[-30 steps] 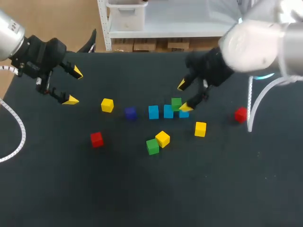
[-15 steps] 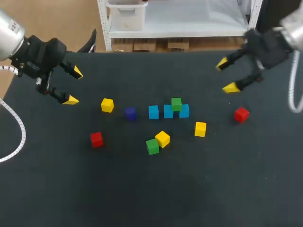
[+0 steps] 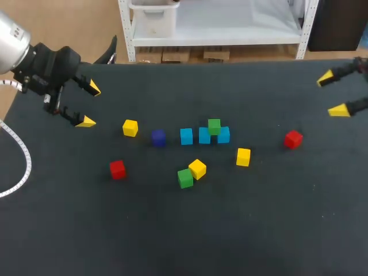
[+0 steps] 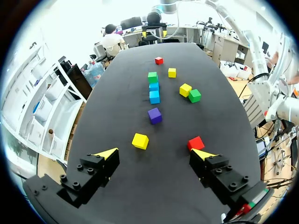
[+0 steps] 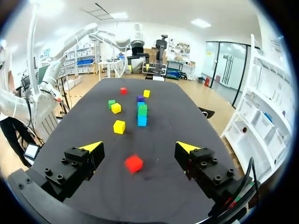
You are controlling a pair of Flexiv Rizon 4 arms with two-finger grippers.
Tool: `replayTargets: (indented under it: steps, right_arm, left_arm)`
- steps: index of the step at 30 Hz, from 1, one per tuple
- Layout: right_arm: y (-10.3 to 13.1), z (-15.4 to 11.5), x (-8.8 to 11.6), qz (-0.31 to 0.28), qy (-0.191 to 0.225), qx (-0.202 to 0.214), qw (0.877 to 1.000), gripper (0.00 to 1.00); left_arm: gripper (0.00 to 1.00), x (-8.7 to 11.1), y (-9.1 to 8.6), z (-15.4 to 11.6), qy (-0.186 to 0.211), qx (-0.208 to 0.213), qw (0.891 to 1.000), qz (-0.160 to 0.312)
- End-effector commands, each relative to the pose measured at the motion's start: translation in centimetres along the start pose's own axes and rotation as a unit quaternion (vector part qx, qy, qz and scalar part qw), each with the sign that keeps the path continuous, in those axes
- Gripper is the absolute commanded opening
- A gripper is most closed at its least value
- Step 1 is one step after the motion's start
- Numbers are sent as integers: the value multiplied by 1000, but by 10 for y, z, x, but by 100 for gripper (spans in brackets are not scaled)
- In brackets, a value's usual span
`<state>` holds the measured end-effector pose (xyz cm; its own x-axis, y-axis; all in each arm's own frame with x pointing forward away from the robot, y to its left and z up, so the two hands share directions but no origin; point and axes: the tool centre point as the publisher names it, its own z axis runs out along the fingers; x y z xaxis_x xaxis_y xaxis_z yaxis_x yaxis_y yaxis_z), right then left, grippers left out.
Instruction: Place the blue cubes, place green cubes on the blue cubes, place the yellow cubes on the green cubes, then place the red cubes on the yellow cubes, and place purple cube on the red cubes.
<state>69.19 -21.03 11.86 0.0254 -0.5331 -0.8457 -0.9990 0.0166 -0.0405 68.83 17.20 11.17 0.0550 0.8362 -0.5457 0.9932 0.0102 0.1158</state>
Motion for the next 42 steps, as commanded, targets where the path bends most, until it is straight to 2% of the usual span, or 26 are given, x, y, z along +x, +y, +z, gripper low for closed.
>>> replayTargets:
  steps: [1, 7, 9, 14, 17, 18, 22, 28, 36, 39, 42]
  right_arm:
    - [1, -13, 10, 4, -7, -9, 1000, 100]
    - [2, -20, 18, 0, -9, -26, 1000, 100]
    - [3, -21, 20, 7, 17, -37, 999, 100]
    - [3, -21, 20, 7, 17, -37, 999, 100]
    - [3, -21, 20, 7, 17, -37, 999, 100]
    - [3, -21, 20, 7, 17, -37, 999, 100]
    - [3, -21, 20, 7, 17, -37, 999, 100]
    - [3, -21, 20, 7, 17, -37, 999, 100]
    - [3, -21, 20, 7, 17, -37, 999, 100]
    - [3, -21, 20, 7, 17, -37, 999, 100]
    - [3, -21, 20, 7, 17, -37, 999, 100]
  left_arm:
    - [100, 1, -1, 0, -2, -1, 1000, 2]
    - [100, 1, -1, 0, -2, -1, 1000, 2]
    - [100, 1, -1, 0, -2, -1, 1000, 2]
    - [100, 1, -1, 0, -2, -1, 1000, 2]
    - [100, -15, -16, 9, 14, 12, 997, 80]
    - [100, -22, -23, 11, 9, 16, 993, 115]
    - [100, -46, -43, 23, 12, 52, 978, 203]
    - [100, -76, -69, 46, 2, 110, 937, 331]
    - [100, -79, -85, 88, -17, 163, 906, 391]
    - [100, -78, -84, 107, -28, 180, 905, 384]
    - [100, -77, -82, 124, -20, 195, 905, 379]
